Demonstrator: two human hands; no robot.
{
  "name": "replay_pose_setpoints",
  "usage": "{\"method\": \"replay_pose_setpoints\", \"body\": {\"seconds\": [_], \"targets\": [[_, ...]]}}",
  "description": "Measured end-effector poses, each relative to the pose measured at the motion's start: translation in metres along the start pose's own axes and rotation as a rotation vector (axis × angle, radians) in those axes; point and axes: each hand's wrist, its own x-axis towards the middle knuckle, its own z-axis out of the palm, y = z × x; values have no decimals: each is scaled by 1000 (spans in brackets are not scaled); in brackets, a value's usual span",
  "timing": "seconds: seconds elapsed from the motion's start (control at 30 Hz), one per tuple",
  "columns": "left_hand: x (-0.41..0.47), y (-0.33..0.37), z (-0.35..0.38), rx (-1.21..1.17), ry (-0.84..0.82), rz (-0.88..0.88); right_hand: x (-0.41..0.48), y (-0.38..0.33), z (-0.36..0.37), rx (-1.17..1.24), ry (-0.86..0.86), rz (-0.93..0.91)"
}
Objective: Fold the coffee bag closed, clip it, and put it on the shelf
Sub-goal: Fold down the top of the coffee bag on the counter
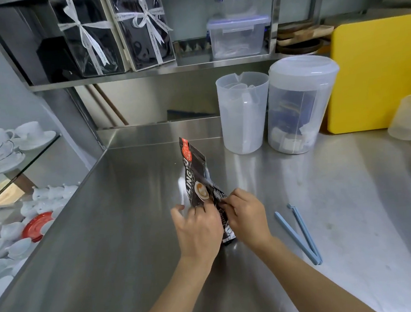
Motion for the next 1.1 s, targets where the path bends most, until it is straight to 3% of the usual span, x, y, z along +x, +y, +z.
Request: {"method": "replay_pose_setpoints", "body": {"seconds": [0.33,0.6,0.67,0.8,0.87,1.0,1.1], "targets": [[-5,-9,11,-36,40,75,0,13,6,160,5,38],[-6,-4,10,-92,38,27,-1,15,5,429,21,232],[-4,-4,2,-239,-17,-35,5,17,0,527,-38,280],[6,-33,-6,-893,50,-474,19,32,-19,754,-156,386],[17,-52,1,-1035,57,-593,28,39,-27,791,-237,417],[35,-74,20,-1007,-178,-440,47,51,-34,778,-427,444],[35,-76,26,-1121,-352,-460,59,57,-36,696,-509,447]]}}
